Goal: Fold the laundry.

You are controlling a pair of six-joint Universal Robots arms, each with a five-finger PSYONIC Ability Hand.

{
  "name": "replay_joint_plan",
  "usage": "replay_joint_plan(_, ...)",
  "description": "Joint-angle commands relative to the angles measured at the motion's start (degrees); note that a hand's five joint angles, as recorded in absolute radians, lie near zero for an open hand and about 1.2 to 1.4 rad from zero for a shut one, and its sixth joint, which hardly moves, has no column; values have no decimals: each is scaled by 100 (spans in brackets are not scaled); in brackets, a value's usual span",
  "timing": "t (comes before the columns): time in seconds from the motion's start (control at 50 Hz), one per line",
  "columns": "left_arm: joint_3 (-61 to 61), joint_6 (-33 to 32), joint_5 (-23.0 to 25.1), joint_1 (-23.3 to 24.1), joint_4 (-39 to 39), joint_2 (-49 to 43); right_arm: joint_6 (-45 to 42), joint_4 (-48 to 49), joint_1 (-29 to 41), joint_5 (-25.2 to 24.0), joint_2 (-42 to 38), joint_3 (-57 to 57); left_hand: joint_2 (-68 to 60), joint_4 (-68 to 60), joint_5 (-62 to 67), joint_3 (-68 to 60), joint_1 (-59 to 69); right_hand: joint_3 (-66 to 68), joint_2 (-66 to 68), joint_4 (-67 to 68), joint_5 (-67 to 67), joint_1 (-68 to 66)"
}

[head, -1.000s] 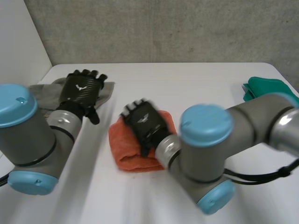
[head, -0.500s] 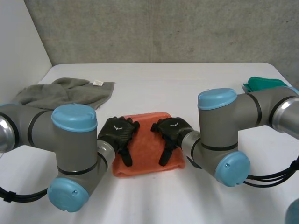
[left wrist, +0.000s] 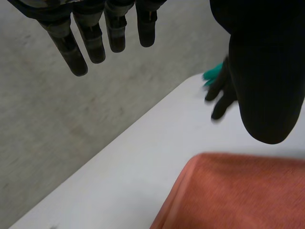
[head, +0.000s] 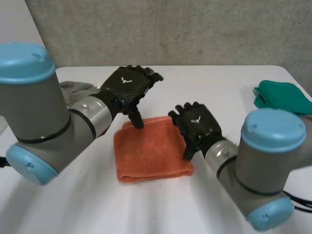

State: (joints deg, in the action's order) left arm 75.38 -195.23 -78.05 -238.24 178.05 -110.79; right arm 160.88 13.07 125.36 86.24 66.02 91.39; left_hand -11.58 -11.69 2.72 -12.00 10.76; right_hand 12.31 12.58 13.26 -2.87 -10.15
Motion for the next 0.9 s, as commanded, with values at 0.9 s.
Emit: replay_joint_plan(0.9,-524,231,1275,-197,-631,-66,-663,1515,709,-73,-1838,-728,36,46,-150,78,46,4954,4927,4859,-4898,-5170)
